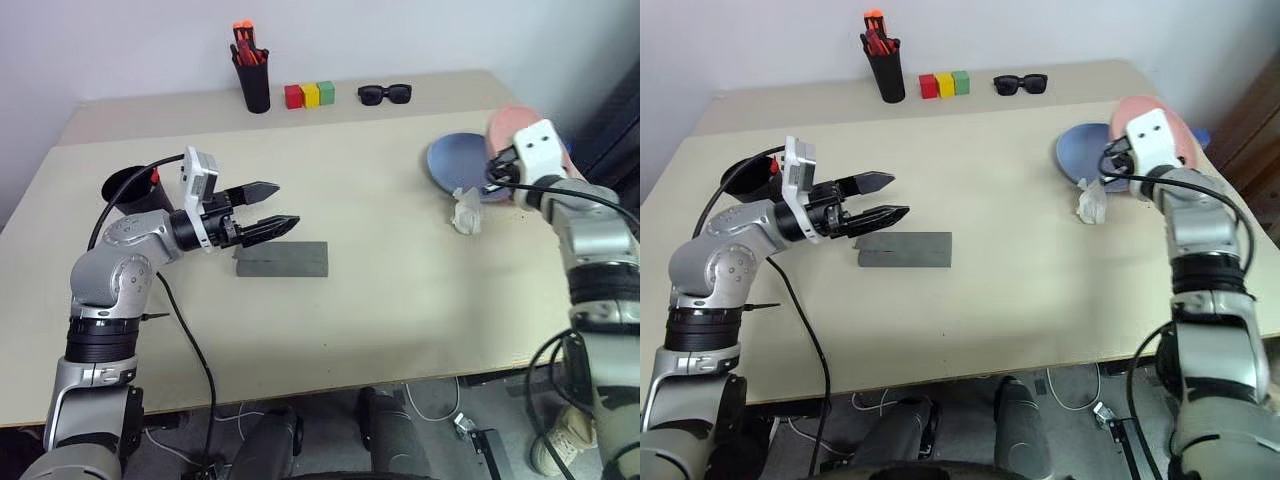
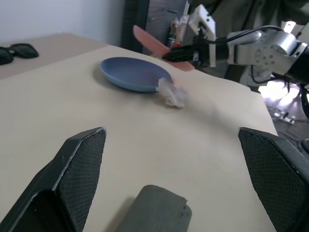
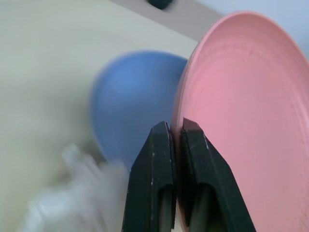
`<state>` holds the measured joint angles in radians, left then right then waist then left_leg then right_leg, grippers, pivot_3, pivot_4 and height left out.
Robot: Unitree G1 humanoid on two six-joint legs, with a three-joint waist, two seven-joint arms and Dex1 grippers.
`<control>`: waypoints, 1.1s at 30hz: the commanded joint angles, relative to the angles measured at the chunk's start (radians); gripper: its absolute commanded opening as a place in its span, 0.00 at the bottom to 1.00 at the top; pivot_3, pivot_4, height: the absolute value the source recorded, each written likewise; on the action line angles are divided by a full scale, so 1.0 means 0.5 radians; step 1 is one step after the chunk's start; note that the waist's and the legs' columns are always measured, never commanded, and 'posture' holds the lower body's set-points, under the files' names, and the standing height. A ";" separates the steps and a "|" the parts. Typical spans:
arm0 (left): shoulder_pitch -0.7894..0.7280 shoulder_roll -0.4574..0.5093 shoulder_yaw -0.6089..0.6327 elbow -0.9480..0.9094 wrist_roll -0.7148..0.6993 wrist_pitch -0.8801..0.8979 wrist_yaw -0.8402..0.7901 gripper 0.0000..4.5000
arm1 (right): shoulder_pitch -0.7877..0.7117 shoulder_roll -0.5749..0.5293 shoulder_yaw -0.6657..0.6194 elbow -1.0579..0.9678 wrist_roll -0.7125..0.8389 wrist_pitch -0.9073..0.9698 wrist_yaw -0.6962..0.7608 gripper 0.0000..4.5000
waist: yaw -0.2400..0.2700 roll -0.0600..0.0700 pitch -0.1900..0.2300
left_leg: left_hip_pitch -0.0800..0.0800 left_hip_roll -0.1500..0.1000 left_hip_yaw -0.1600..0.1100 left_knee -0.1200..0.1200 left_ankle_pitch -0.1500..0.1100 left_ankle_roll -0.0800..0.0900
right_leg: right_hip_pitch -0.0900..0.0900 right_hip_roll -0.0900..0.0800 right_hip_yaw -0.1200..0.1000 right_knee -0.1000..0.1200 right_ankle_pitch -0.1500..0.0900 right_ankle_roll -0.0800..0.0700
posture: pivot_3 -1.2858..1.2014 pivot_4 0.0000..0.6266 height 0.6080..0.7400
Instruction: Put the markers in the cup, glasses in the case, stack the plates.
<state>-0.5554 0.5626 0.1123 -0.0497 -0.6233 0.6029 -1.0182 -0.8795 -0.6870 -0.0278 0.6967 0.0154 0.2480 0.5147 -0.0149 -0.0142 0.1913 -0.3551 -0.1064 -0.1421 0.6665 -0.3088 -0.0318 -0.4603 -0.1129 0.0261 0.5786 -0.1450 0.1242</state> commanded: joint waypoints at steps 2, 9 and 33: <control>0.054 0.015 0.072 -0.156 -0.063 0.010 0.066 1.00 | -0.199 0.073 0.031 0.302 -0.046 -0.260 0.050 0.01 | -0.004 0.000 0.000 | -0.001 0.000 0.000 0.000 0.000 0.000 | 0.000 0.000 0.000 -0.001 0.000 0.001 | 0.52 0.24 1.00; 0.119 0.018 0.106 -0.234 -0.122 0.056 0.154 1.00 | -0.300 0.121 -0.027 0.471 -0.007 -0.403 0.094 0.65 | -0.011 0.000 0.000 | 0.000 0.000 0.000 0.000 0.000 0.001 | -0.001 0.000 0.000 0.000 0.001 0.001 | 0.52 0.24 1.00; -0.008 -0.002 0.024 -0.080 -0.081 -0.010 0.087 1.00 | 0.475 -0.029 -0.035 -0.502 0.100 0.387 0.325 0.93 | -0.002 0.001 0.000 | 0.001 0.000 0.001 0.001 -0.001 0.002 | 0.000 0.000 0.001 0.002 0.002 0.000 | 0.52 0.24 1.00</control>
<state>-0.5388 0.5505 0.1054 -0.0791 -0.6629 0.6188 -0.9727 -0.6193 -0.7020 -0.0438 0.4262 0.0822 0.4657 0.6981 -0.0159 -0.0139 0.1911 -0.3545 -0.1065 -0.1413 0.6672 -0.3092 -0.0311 -0.4603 -0.1130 0.0264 0.5796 -0.1438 0.1241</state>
